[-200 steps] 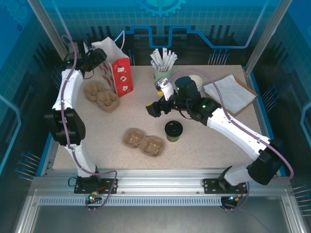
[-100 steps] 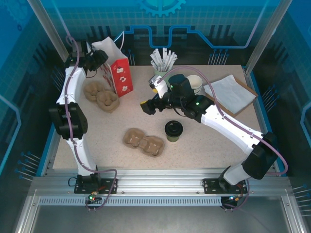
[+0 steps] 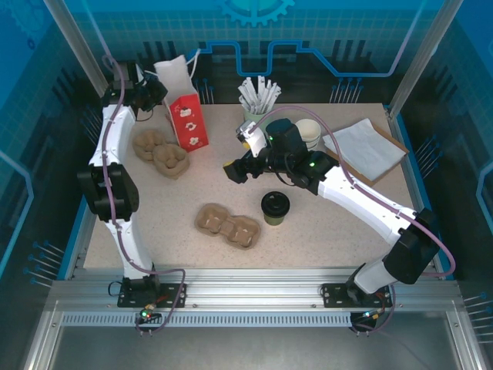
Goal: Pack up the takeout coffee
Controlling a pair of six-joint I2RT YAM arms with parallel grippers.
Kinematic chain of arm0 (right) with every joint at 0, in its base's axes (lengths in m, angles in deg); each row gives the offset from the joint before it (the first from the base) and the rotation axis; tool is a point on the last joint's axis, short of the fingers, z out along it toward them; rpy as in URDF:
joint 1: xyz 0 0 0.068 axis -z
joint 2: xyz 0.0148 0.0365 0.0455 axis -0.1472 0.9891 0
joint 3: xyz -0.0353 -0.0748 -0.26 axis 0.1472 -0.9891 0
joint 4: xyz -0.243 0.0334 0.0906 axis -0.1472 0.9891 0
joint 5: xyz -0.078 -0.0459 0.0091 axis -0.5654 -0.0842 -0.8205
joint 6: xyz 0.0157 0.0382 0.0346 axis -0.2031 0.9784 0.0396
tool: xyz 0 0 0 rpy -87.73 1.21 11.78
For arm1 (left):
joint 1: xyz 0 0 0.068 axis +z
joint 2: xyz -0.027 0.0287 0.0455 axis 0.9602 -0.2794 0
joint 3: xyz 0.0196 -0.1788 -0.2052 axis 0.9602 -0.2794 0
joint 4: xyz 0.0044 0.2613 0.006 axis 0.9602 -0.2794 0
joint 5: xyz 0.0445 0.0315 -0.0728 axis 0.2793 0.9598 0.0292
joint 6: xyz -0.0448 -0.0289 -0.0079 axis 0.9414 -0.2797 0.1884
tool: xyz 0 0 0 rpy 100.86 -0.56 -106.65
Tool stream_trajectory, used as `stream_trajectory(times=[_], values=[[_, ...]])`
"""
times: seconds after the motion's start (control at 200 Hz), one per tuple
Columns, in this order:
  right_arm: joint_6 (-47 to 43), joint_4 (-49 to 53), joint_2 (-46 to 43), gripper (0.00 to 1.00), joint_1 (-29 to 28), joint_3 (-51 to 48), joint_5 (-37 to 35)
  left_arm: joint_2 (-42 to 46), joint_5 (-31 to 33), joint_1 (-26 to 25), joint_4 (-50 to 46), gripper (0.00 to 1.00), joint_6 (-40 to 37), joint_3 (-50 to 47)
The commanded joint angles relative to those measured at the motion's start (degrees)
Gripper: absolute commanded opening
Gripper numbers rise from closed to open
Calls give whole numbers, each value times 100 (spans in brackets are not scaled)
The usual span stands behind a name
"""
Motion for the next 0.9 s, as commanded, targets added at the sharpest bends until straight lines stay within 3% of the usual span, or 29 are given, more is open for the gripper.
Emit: stream_trajectory(times=[0.0,0.265,0.425,0.655,0.895], values=[[-100,135,-120,95,-95,95,-76,45,-79,-7,-54,12,-18,377],[-204,475,-546,95,-102,77,-216,453,-332,-21,-152,1,34,772],[-409,873,-1018,95,-87,17,-725,1089,-476,-115,-207,0,-105,742],[-676,1739,-1656,96,257,-51,-1144,2165,-1036,-472,-655,0,-1364,101],[-729,2132,-2214,96,831,-276,-926,3173,-2357,-569,-713,0,-2331,-1142]])
